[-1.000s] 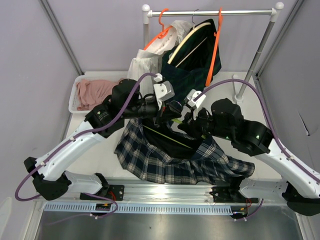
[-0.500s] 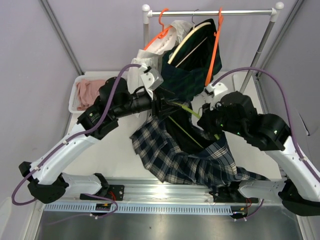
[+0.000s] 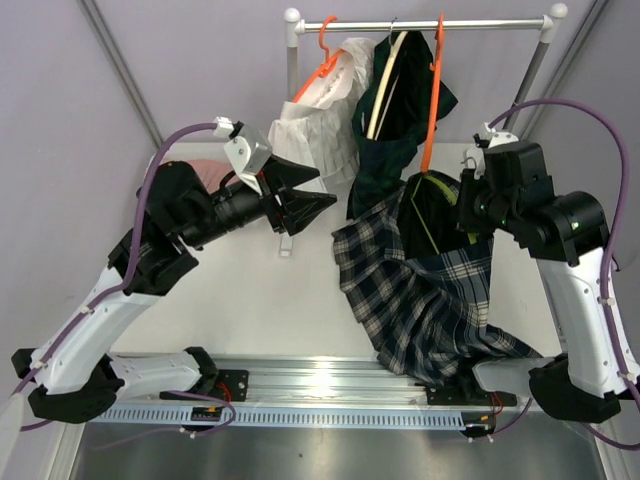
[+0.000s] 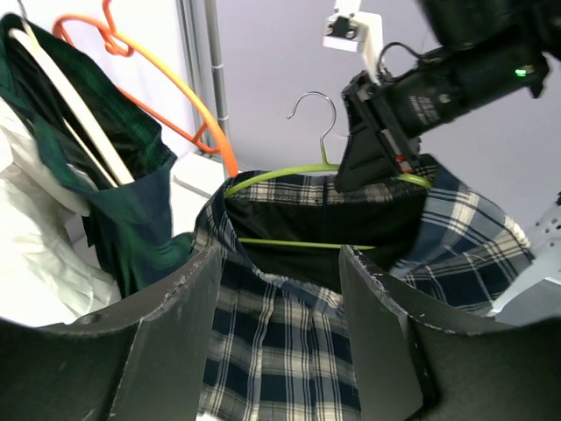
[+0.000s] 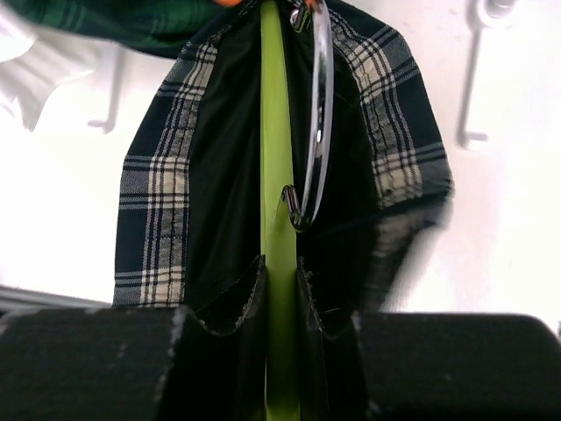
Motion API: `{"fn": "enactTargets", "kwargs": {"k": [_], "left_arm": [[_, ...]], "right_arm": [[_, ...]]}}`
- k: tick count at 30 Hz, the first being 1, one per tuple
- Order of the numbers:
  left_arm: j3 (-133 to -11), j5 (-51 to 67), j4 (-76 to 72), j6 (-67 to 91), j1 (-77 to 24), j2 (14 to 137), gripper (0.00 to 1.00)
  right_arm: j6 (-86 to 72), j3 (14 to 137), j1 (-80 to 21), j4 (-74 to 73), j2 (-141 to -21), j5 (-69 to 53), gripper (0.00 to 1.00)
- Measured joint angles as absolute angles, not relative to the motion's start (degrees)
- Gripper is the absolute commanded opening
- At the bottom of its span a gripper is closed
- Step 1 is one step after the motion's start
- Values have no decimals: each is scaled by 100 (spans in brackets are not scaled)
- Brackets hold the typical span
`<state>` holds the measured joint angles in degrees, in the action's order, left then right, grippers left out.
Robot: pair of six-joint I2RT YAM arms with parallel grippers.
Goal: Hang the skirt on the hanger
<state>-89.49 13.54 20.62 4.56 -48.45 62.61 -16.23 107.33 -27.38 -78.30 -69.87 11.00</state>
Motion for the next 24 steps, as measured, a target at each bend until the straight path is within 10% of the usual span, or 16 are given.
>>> {"fn": "enactTargets", "kwargs": {"k": [24], "left_arm": [[-9074,1142,2969,622,-4845,6235,62]], "right_arm": [[-930,12846,-176,-7572,-8438,150,0]]}}
